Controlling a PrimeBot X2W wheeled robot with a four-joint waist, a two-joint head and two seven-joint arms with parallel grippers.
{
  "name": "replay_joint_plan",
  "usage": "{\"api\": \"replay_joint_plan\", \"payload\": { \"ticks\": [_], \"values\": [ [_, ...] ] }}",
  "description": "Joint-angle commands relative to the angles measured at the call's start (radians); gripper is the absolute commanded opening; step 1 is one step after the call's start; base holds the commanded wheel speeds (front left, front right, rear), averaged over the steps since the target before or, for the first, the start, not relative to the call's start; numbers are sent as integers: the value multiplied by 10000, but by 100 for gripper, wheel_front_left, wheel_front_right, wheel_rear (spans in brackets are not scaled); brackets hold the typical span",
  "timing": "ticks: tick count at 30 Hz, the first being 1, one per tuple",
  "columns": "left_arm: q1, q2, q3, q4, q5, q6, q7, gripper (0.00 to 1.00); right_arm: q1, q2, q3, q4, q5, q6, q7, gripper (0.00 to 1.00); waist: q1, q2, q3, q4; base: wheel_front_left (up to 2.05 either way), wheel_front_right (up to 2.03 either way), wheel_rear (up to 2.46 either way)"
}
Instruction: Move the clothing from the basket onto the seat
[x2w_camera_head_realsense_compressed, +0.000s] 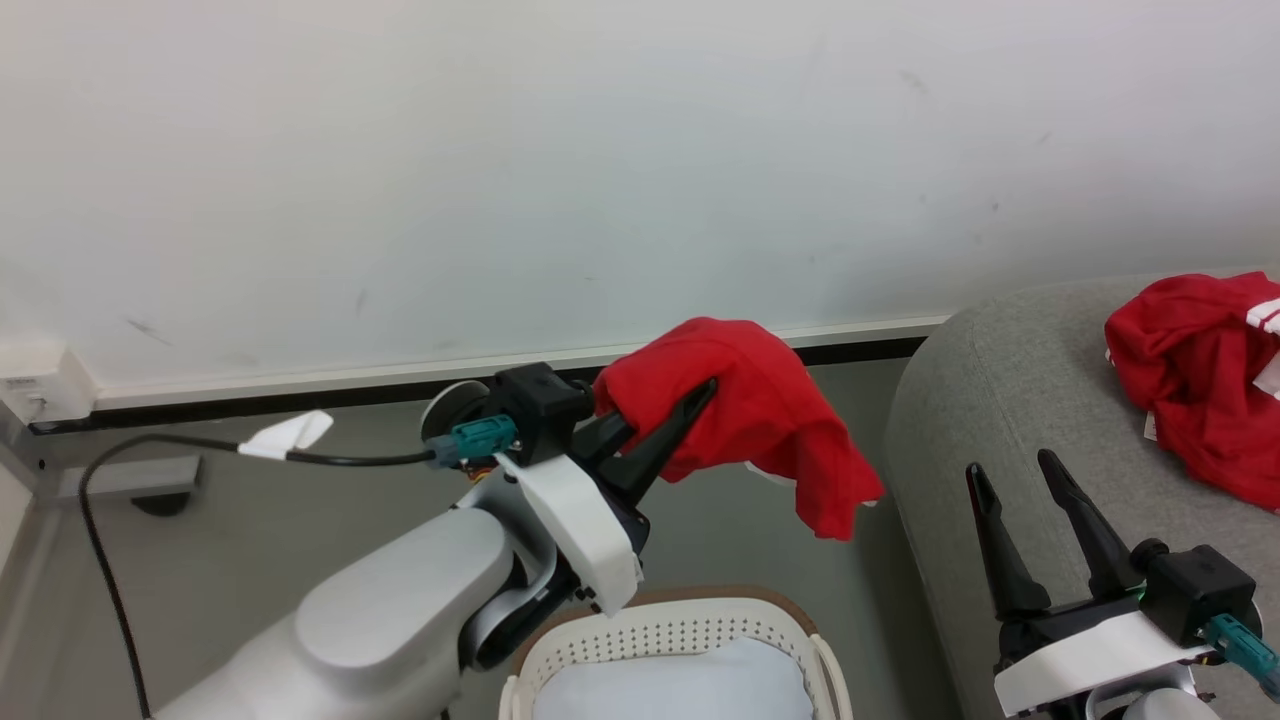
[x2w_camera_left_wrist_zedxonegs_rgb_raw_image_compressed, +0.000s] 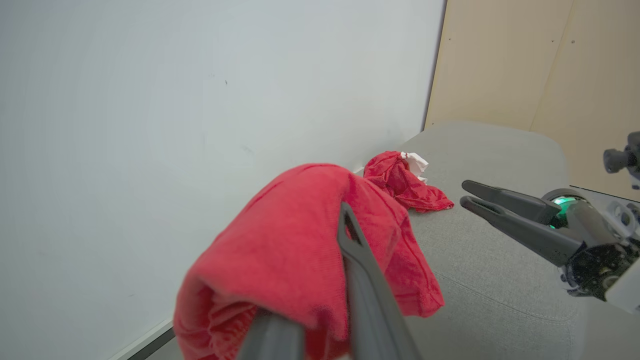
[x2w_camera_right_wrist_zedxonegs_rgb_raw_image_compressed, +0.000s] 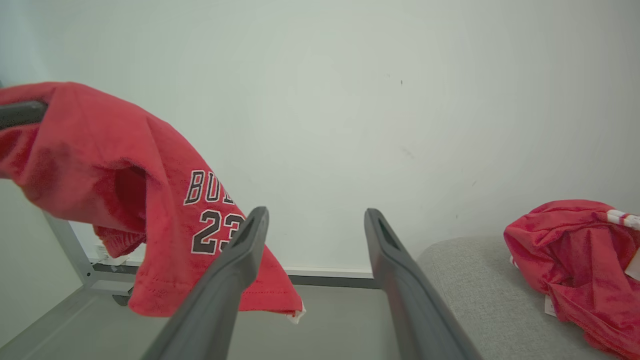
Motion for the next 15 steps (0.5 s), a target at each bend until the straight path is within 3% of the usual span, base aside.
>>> {"api": "replay_joint_plan", "payload": {
  "ticks": [1, 15],
  "values": [
    [-114, 141, 92, -168, 39, 91, -4, 0, 95, 28, 5, -25, -4, -22, 2, 100, 1, 0, -7, 51, 0, 0, 0],
    [156, 556, 217, -1016, 18, 578, 64, 0, -69, 29, 602, -168, -73, -22, 2, 100, 1, 0, 75, 298, 0, 0, 0]
  ]
}}
